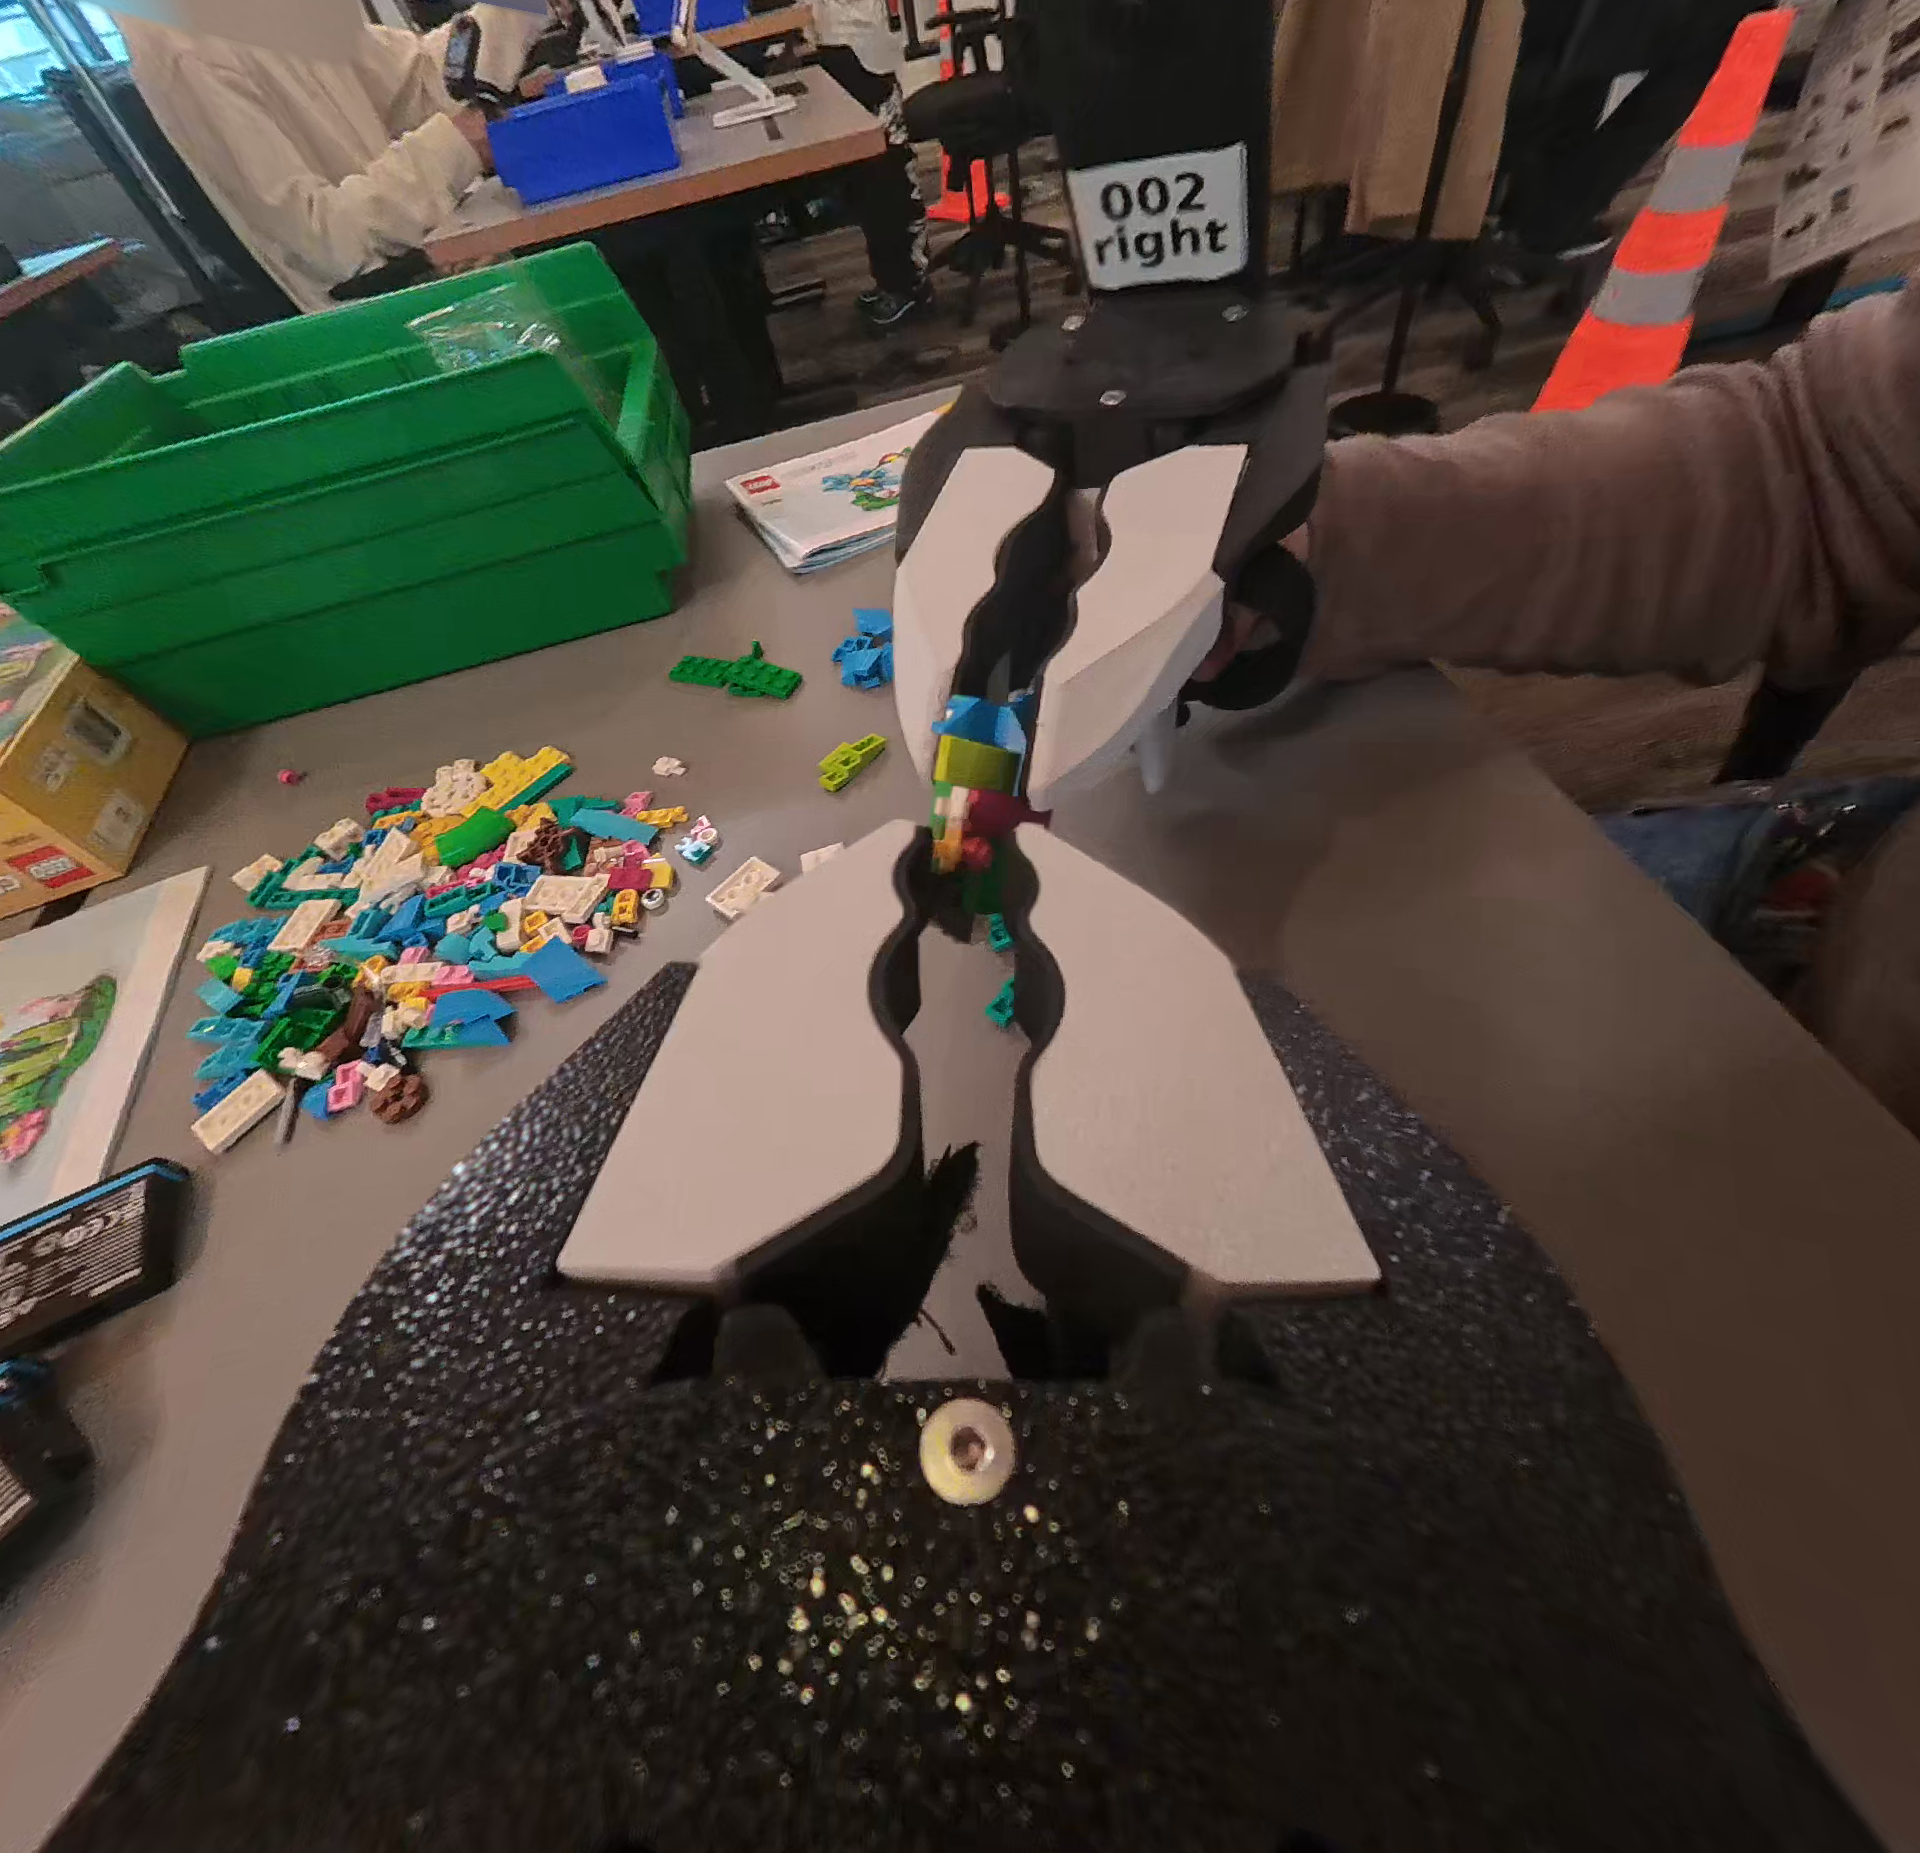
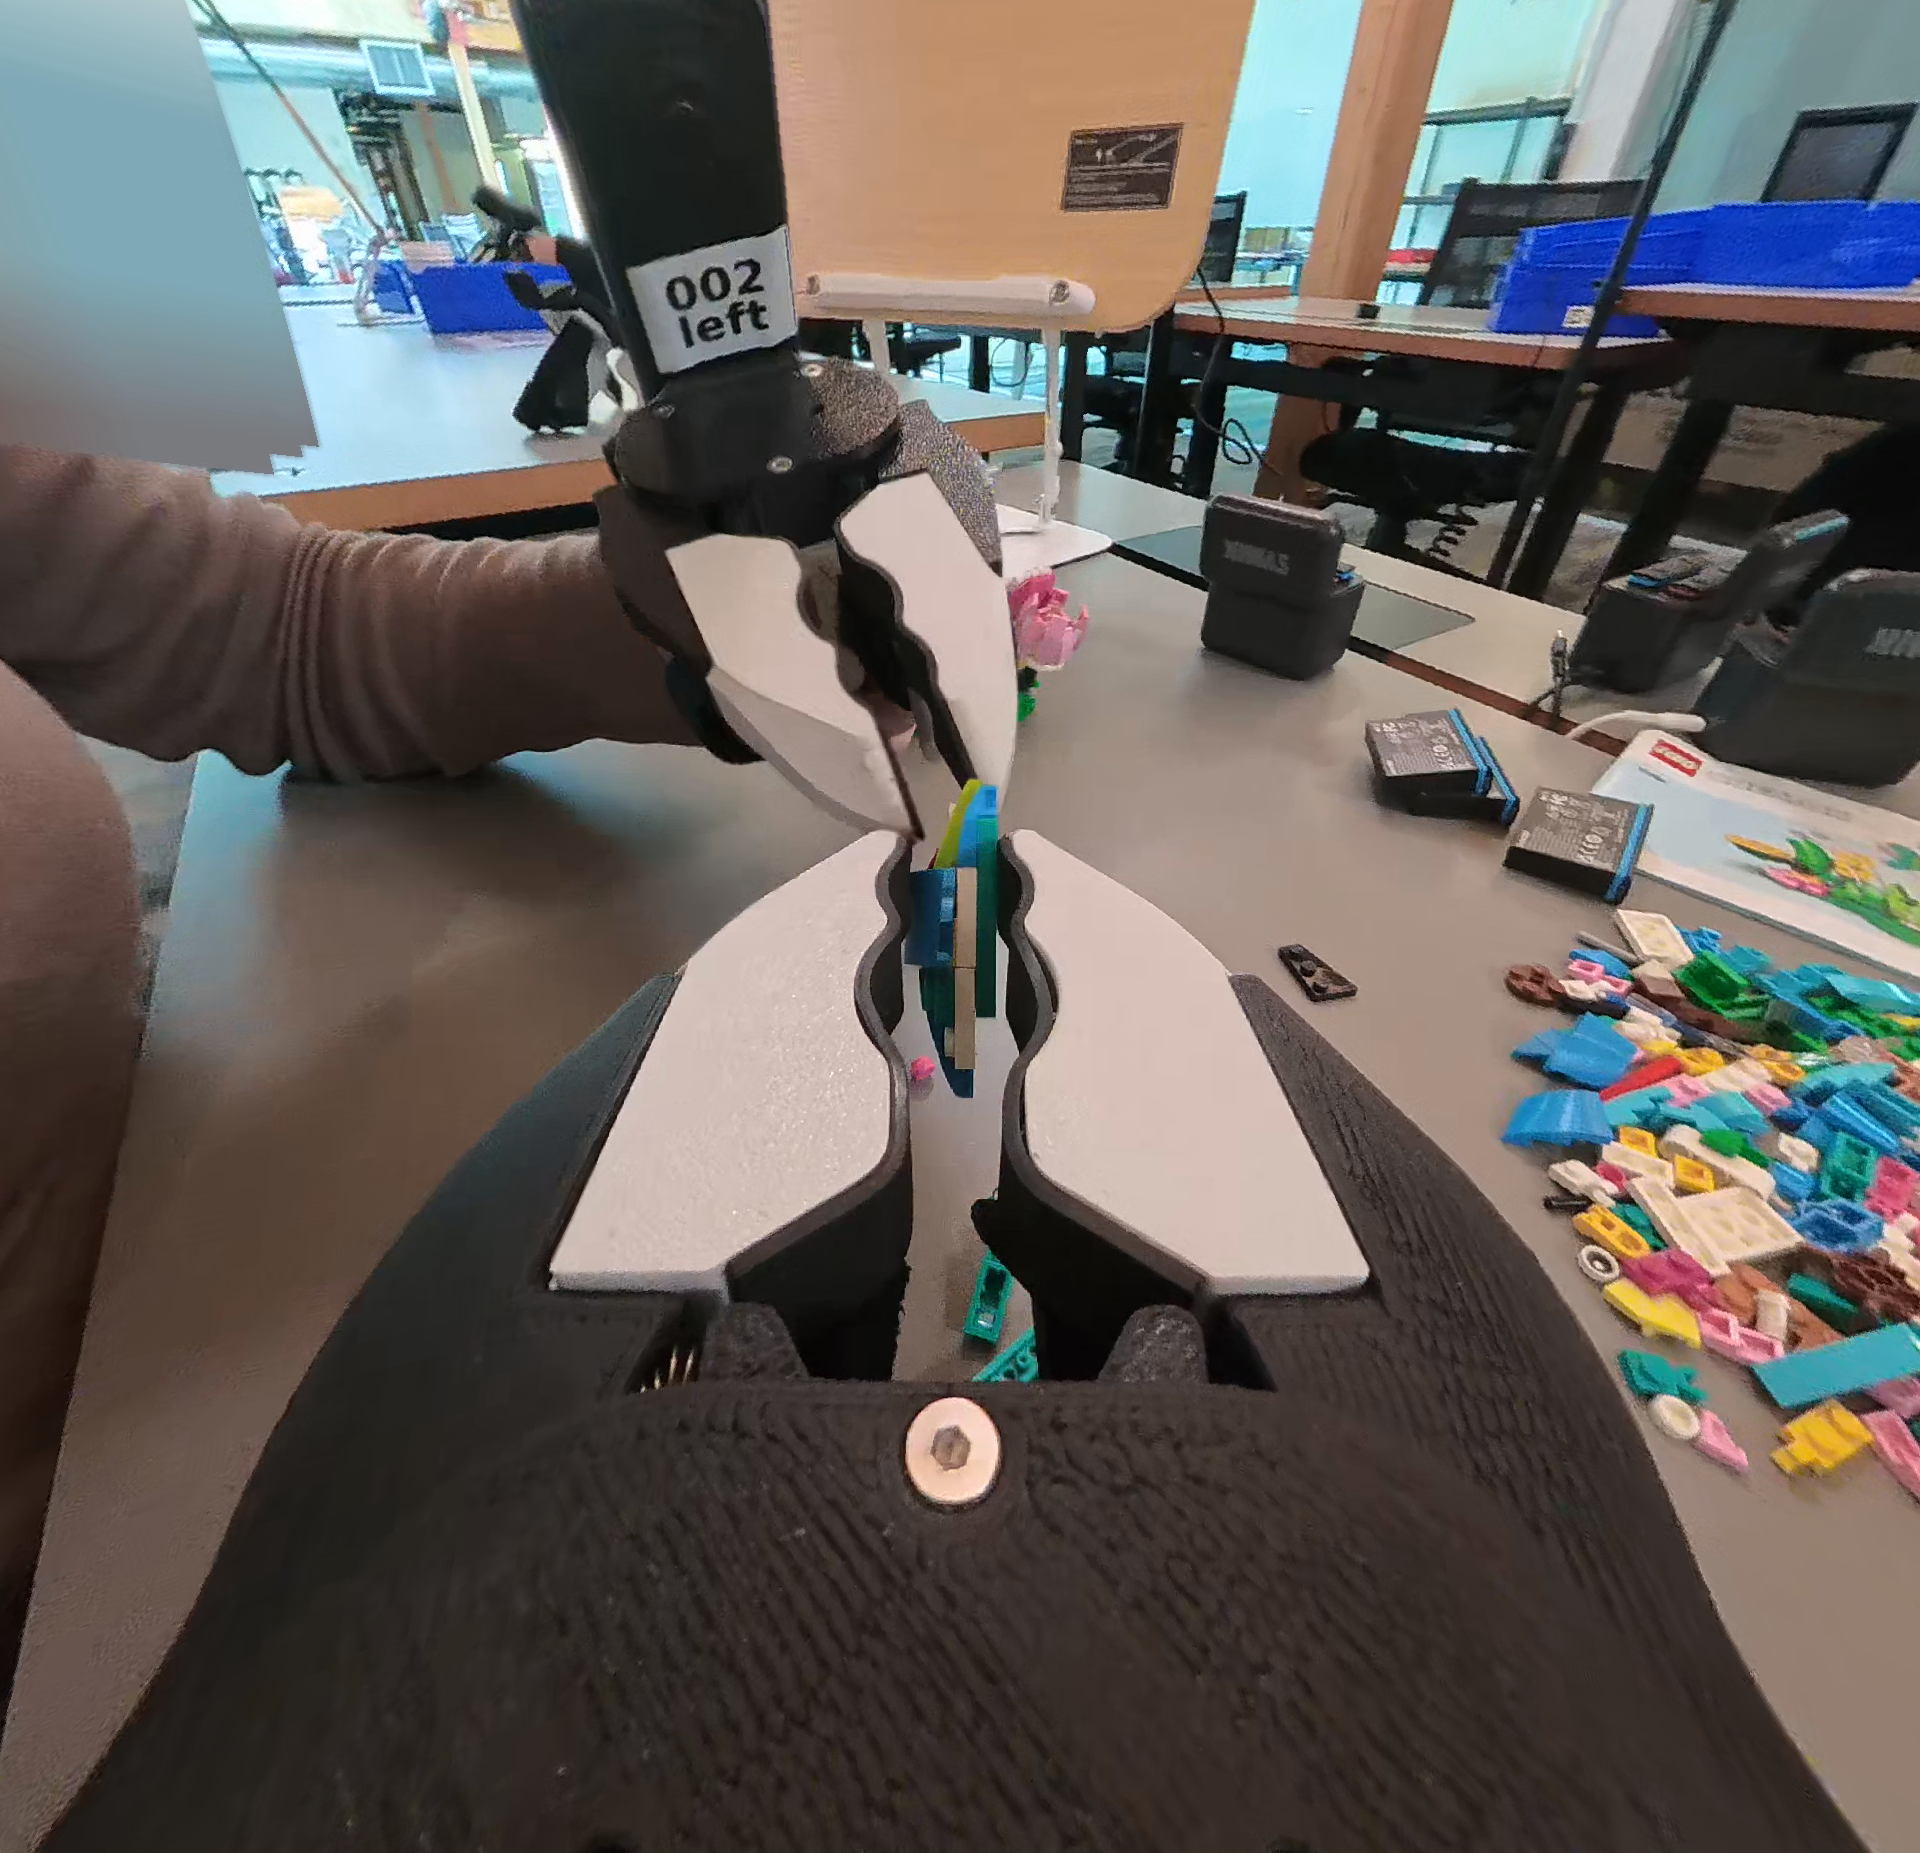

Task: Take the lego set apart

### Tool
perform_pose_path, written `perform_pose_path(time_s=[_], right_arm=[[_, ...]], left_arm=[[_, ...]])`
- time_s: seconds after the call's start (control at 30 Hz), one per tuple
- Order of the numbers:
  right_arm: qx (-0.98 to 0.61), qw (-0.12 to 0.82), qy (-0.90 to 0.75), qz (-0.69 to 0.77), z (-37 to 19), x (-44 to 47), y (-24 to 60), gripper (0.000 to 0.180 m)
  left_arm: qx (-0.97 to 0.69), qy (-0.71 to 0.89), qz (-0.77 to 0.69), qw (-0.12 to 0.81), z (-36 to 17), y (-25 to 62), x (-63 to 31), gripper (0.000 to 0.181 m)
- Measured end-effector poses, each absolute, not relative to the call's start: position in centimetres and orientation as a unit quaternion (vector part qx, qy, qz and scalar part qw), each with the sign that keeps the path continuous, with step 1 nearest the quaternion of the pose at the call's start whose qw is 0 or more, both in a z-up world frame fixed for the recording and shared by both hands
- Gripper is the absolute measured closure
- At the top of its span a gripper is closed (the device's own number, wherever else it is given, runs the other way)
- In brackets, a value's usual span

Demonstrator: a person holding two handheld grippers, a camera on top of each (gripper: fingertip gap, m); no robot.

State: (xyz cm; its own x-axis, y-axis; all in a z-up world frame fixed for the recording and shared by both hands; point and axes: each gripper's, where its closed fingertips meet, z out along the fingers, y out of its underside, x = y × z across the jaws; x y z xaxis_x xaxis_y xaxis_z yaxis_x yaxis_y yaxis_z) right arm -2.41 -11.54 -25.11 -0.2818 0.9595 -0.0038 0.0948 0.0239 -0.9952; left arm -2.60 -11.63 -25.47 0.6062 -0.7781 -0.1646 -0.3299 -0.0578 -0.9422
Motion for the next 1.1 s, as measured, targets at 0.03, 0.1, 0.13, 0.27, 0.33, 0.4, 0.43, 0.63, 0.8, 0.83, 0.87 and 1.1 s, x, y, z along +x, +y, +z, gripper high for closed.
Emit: perform_pose_path(time_s=[0.03, 0.1, 0.13, 0.27, 0.33, 0.4, 0.43, 0.63, 0.8, 0.83, 0.87, 1.1], right_arm=[[-0.441, 0.401, -0.597, 0.537, -25.1, -2.4, -11.7, 0.165], [-0.435, 0.399, -0.598, 0.542, -24.7, -2.2, -11.9, 0.166], [-0.433, 0.398, -0.597, 0.545, -24.6, -2.1, -12.0, 0.166], [-0.429, 0.399, -0.595, 0.550, -24.2, -2.1, -12.2, 0.165], [-0.434, 0.406, -0.586, 0.550, -24.0, -2.3, -12.1, 0.166], [-0.448, 0.419, -0.568, 0.549, -23.8, -2.6, -11.8, 0.166], [-0.456, 0.427, -0.559, 0.545, -23.9, -2.8, -11.7, 0.165], [-0.502, 0.446, -0.522, 0.526, -24.8, -4.2, -11.7, 0.165], [-0.520, 0.436, -0.512, 0.527, -25.4, -5.3, -12.7, 0.165], [-0.527, 0.425, -0.508, 0.532, -25.5, -5.6, -13.0, 0.165], [-0.536, 0.412, -0.499, 0.541, -25.6, -6.0, -13.2, 0.165], [-0.551, 0.341, -0.483, 0.590, -26.1, -7.7, -15.6, 0.165]], left_arm=[[-0.702, 0.398, -0.190, 0.559, -25.6, -11.6, -2.8, 0.170], [-0.712, 0.395, -0.179, 0.552, -25.8, -11.4, -3.2, 0.161], [-0.713, 0.396, -0.182, 0.549, -25.9, -11.5, -3.2, 0.159], [-0.706, 0.404, -0.184, 0.552, -25.8, -11.9, -2.7, 0.171], [-0.705, 0.402, -0.168, 0.560, -25.6, -11.8, -2.8, 0.171], [-0.705, 0.393, -0.149, 0.571, -25.3, -11.5, -3.3, 0.172], [-0.704, 0.390, -0.132, 0.579, -25.2, -11.4, -3.6, 0.171], [-0.695, 0.397, -0.019, 0.599, -25.6, -11.4, -5.2, 0.171], [-0.696, 0.395, 0.001, 0.600, -26.0, -12.6, -6.4, 0.172], [-0.698, 0.393, 0.001, 0.599, -26.1, -12.9, -6.7, 0.172], [-0.697, 0.393, 0.007, 0.599, -26.2, -13.2, -7.0, 0.172], [-0.683, 0.396, 0.068, 0.610, -26.7, -15.9, -8.7, 0.172]])
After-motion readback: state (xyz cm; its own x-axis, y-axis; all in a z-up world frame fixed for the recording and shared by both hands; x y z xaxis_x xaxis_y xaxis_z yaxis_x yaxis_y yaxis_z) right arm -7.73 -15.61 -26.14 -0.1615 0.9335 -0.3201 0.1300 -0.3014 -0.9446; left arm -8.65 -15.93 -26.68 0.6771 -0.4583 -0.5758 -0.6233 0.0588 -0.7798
